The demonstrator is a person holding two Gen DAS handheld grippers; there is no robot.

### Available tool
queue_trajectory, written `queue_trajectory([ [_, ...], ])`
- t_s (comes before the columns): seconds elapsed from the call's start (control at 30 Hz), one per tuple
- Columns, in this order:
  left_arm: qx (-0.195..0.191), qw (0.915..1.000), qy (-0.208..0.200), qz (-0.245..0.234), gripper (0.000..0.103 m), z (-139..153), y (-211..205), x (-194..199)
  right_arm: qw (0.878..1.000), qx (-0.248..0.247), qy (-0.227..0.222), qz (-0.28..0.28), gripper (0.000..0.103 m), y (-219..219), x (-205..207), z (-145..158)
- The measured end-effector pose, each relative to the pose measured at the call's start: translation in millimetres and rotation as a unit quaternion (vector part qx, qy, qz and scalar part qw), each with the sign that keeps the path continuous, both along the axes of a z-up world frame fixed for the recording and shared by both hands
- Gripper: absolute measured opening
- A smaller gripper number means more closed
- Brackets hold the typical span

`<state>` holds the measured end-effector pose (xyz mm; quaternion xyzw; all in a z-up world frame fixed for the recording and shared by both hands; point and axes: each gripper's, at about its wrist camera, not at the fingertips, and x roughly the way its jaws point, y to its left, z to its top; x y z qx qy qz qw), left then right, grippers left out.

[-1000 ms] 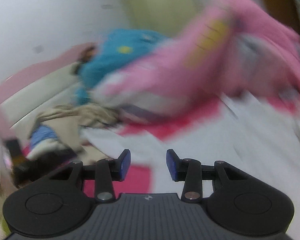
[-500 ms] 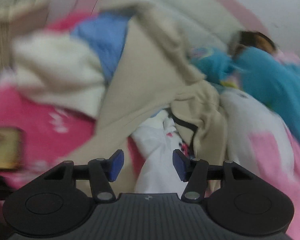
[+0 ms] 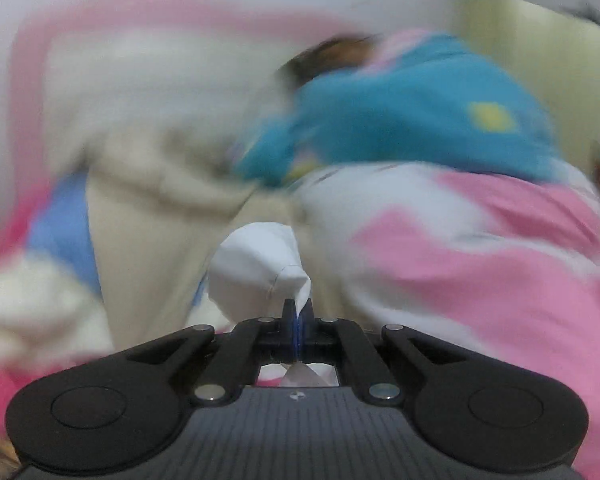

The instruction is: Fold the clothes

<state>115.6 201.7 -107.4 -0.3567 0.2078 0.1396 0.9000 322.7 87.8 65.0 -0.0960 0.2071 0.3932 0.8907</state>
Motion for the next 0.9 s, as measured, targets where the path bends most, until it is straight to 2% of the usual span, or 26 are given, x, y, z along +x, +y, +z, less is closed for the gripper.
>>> queue_trajectory([
  [0.1,-0.001,1.0000,-0.002,0.001,0.052,-1.2,-0.5,-0.9,0.991,0.109,0.034,-0.073,0.000,-108.0,-24.7,32.5],
  [0.17,0.001,1.0000,-0.003,0.004,0.052,-1.9,-0.9,-1.5,0.975,0.162,0.032,-0.150,0.000,-180.7,-59.6,38.0],
  [0.23,0.010,0.9999,-0.002,0.005,0.052,-2.6,-3.2,0.4,0.953,0.208,0.030,-0.217,0.000,-241.8,-95.0,30.2],
  [0.3,0.020,0.9998,-0.001,0.007,0.053,-2.6,-4.0,4.0,0.924,0.255,0.033,-0.284,0.000,-301.3,-129.7,15.7],
  [0.33,0.024,0.9997,-0.001,0.008,0.053,-2.3,-3.9,6.1,0.906,0.285,0.047,-0.310,0.001,-325.4,-143.4,-0.8],
  [0.4,0.028,0.9995,-0.002,0.011,0.053,-2.5,-5.1,6.9,0.862,0.348,0.092,-0.358,0.001,-370.8,-169.1,-42.4],
  [0.47,0.032,0.9994,-0.003,0.013,0.053,-2.9,-5.8,7.2,0.815,0.390,0.140,-0.404,0.002,-403.1,-188.8,-87.9],
  [0.6,0.032,0.9994,-0.003,0.009,0.053,-1.4,-5.8,7.1,0.756,0.416,0.215,-0.458,0.005,-428.7,-214.7,-151.3],
  [0.67,0.039,0.9992,-0.004,-0.001,0.053,3.7,-8.2,7.5,0.750,0.412,0.229,-0.464,0.008,-432.5,-221.3,-156.6],
  [0.7,0.046,0.9989,-0.005,-0.010,0.053,7.6,-11.1,7.9,0.753,0.405,0.231,-0.464,0.008,-435.4,-225.8,-153.8],
  [0.77,0.069,0.9967,-0.012,-0.041,0.053,18.5,-20.9,7.7,0.761,0.379,0.233,-0.471,0.018,-439.9,-232.7,-145.3],
  [0.8,0.087,0.9942,-0.017,-0.061,0.053,25.7,-28.4,6.5,0.768,0.358,0.227,-0.479,0.021,-442.1,-235.8,-137.1],
  [0.87,0.122,0.9866,-0.025,-0.106,0.053,40.2,-45.8,4.5,0.786,0.314,0.194,-0.497,0.040,-447.2,-241.3,-116.8],
  [0.9,0.135,0.9812,-0.027,-0.135,0.053,47.8,-56.1,3.5,0.794,0.294,0.183,-0.499,0.046,-447.5,-239.3,-110.5],
])
